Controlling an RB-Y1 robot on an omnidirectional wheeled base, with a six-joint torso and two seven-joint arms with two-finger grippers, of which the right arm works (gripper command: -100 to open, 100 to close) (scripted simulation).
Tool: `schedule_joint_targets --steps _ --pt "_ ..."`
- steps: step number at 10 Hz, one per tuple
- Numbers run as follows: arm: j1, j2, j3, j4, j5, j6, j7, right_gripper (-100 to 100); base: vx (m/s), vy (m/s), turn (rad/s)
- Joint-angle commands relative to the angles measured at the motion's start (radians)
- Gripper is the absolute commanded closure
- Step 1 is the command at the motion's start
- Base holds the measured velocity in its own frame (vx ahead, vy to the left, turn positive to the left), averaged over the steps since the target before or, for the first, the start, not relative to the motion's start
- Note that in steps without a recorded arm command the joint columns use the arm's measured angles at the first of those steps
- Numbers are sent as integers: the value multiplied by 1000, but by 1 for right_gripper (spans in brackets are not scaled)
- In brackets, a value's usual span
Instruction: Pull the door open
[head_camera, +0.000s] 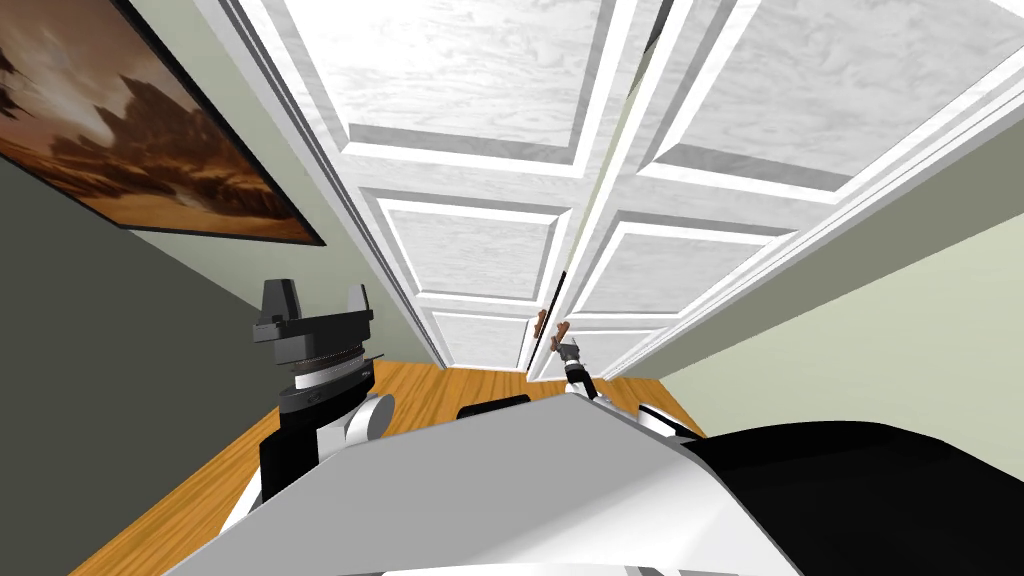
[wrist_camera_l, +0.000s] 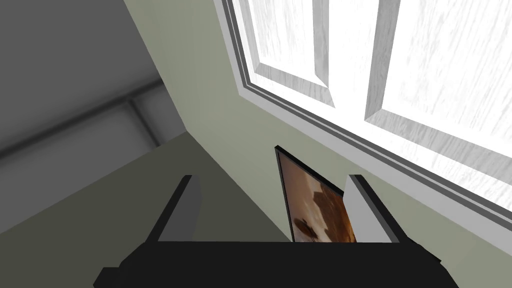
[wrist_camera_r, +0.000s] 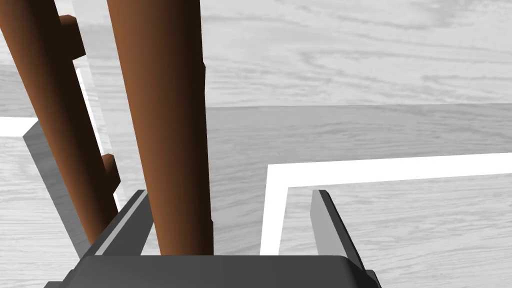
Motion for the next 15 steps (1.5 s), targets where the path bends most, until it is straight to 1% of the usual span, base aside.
schedule_joint_targets --steps 1,2,4,5,6,9,10,11,14,15 --pt "0 -7 -5 34 -2 -8 -11 100 -47 -1 -6" --pt "25 -21 -17 49 -8 -10 -11 100 -136 -2 22" --pt "25 -21 -17 49 -8 -10 -11 100 -99 4 -36" --pt "37 -27 -24 56 -11 -11 -12 100 -86 14 38" --pt "37 -27 -24 56 -11 -11 -12 100 -64 -12 -30" --pt "49 -34 -31 62 -13 -12 -13 100 -53 8 -5" --pt "49 -34 -31 54 -13 -12 -13 100 -25 -10 -8" --pt "49 -34 -31 62 -13 -12 -13 100 -10 -3 20" --pt "49 -34 -31 57 -13 -12 -13 100 -5 1 -6" --pt "49 -34 -31 62 -13 -12 -13 100 3 -9 10"
